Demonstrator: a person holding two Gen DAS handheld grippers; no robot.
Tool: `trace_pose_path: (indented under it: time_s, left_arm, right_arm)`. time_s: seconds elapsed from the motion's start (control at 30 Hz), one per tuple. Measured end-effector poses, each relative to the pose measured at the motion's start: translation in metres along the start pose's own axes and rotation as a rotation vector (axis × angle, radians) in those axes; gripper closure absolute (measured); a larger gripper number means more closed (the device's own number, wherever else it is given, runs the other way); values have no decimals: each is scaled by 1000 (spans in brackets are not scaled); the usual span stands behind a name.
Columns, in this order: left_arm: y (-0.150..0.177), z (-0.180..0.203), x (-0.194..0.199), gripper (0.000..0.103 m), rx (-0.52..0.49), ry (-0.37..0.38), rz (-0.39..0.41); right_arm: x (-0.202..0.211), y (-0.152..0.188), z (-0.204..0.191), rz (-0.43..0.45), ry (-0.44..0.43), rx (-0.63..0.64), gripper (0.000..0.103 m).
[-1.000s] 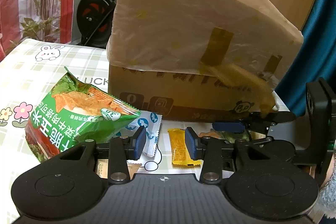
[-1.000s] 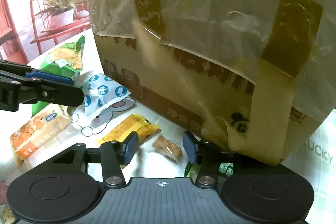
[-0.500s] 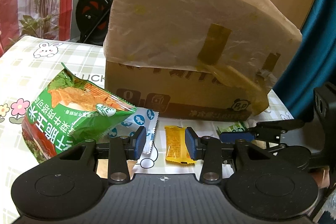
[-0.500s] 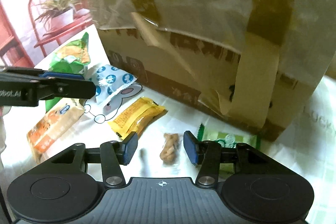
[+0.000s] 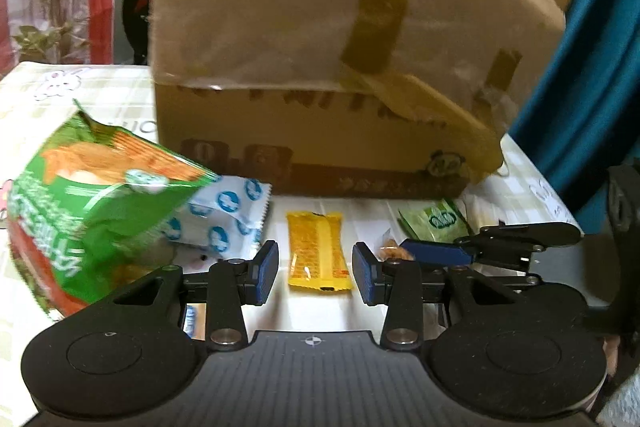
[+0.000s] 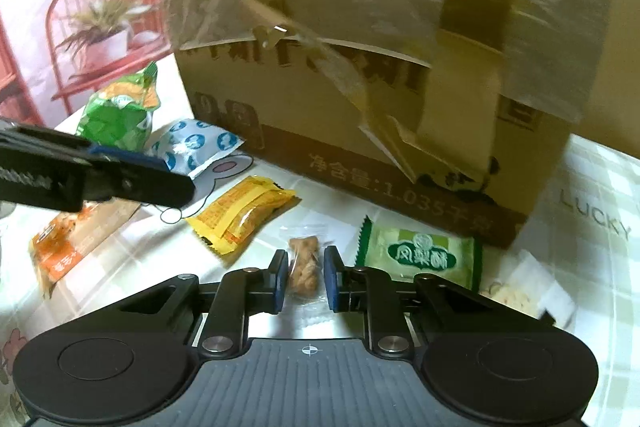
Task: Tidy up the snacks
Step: 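Close the left gripper on the yellow packet while the right gripper closes on the peanut packet, then lift both packets over the box and open both grippers inside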
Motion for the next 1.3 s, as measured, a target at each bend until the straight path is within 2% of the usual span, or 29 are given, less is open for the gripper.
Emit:
trace_pose_path:
  time_s: [0.2,0.37,0.47,0.63,0.97,1.17,1.3]
  left_arm:
    - [8,9,-30,60,-38,-45,-18]
    - [12,17,-50,60,-85,-100,-4]
    - [13,24,-53,69,-111,-112,-7]
    - [15,32,-38,70,-122,-104,24]
    - [-25,41,45,70,-128,-51,244]
    - [-76,47,78,70,-148,-79,440]
    - [-118,50,72,70,-172,-101,507]
  right_arm:
    - [11,9,11,51,41,-123,87]
    - [27,14,11,91,57,-136,87]
    - [35,15,12,111,70,-144,87]
    - [50,11,13,159,88,-156,87]
    - [97,-28,-6,354,88,-48,87]
    - [120,-82,-11,530,88,44,87]
    - [120,-129,3,582,108,88,87]
Point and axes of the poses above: each gripper's, at about its wrist camera, not at the fingertips, and x roughly against the way its jaws point, z to its right, y to its underside, the point moved 1 cm from there along -x, roughly the way its jaws point, and after that the axes turned 14 degrees about z, right-handed, at the moved point
